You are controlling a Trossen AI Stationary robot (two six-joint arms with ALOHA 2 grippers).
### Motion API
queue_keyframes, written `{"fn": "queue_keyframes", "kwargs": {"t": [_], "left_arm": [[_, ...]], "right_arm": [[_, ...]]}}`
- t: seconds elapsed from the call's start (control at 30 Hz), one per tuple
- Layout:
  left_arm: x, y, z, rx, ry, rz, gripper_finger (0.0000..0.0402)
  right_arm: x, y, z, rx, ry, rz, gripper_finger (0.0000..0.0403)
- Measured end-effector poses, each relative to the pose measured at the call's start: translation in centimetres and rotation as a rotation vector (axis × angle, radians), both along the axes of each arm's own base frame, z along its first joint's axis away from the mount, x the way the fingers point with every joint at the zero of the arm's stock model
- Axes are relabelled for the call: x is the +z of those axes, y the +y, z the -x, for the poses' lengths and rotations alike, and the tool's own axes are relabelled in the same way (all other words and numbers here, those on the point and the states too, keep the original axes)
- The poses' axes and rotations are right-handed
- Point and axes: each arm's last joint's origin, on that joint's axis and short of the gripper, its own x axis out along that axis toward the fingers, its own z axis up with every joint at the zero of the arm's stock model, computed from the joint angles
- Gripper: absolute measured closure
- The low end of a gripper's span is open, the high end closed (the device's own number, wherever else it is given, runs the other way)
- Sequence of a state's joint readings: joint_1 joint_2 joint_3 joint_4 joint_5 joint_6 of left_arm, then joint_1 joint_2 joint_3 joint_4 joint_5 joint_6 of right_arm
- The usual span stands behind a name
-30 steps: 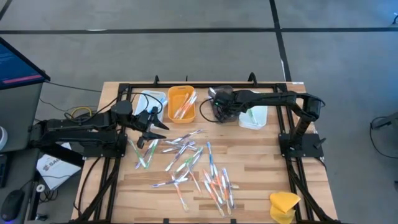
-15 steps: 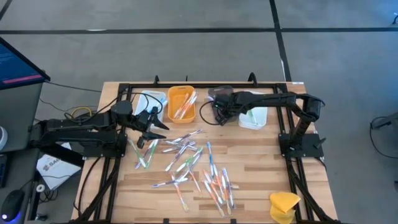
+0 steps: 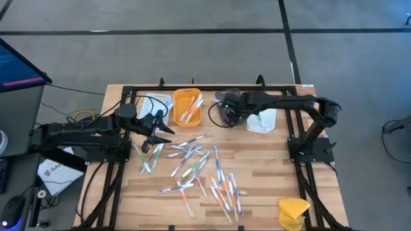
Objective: Pick & Place Toothbrushes
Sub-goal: Put the violet toothbrush into the gray bin
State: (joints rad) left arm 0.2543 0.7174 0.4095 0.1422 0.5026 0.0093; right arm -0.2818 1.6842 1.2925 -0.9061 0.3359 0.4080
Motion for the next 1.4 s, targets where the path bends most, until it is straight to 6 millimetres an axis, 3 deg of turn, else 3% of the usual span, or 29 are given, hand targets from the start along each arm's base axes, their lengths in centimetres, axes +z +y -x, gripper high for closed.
{"fn": "queue_keyframes", "kwargs": {"t": [0.1, 0.27, 0.5, 0.7, 0.9, 1.0, 1.23, 1.4], "left_arm": [[0.0, 0.0, 0.0, 0.001, 0.002, 0.008, 0.0225], [-0.3, 0.0, 0.0, 0.003, 0.014, 0.027, 0.0225], [-2.3, -0.1, 0.3, 0.008, 0.075, 0.064, 0.0225], [-4.2, -1.1, 0.4, -0.05, 0.182, 0.21, 0.0225], [-3.3, -3.3, 0.1, -0.189, 0.093, 0.155, 0.0225], [-2.7, -3.9, 0.0, -0.24, 0.016, 0.11, 0.0225], [-2.3, -4.1, 0.2, -0.256, -0.024, 0.08, 0.0225], [-2.3, -4.1, 0.1, -0.257, -0.033, 0.073, 0.0225]], "right_arm": [[2.4, 1.5, 0.1, 0.117, -0.071, -0.028, 0.0177], [4.6, 5.5, -0.5, 0.495, -0.174, -0.049, 0.0182], [5.0, 11.9, -2.9, 0.874, -0.319, 0.014, 0.0187], [4.0, 15.9, -4.2, 1.028, -0.371, 0.05, 0.0187], [3.1, 17.5, -5.4, 1.142, -0.415, 0.121, 0.0187], [2.8, 17.8, -7.0, 1.208, -0.49, 0.218, 0.0187], [-1.3, 17.9, -10.9, 1.348, -0.459, 0.371, 0.0187], [-3.8, 17.6, -13.6, 1.388, -0.384, 0.275, 0.0187]]}}
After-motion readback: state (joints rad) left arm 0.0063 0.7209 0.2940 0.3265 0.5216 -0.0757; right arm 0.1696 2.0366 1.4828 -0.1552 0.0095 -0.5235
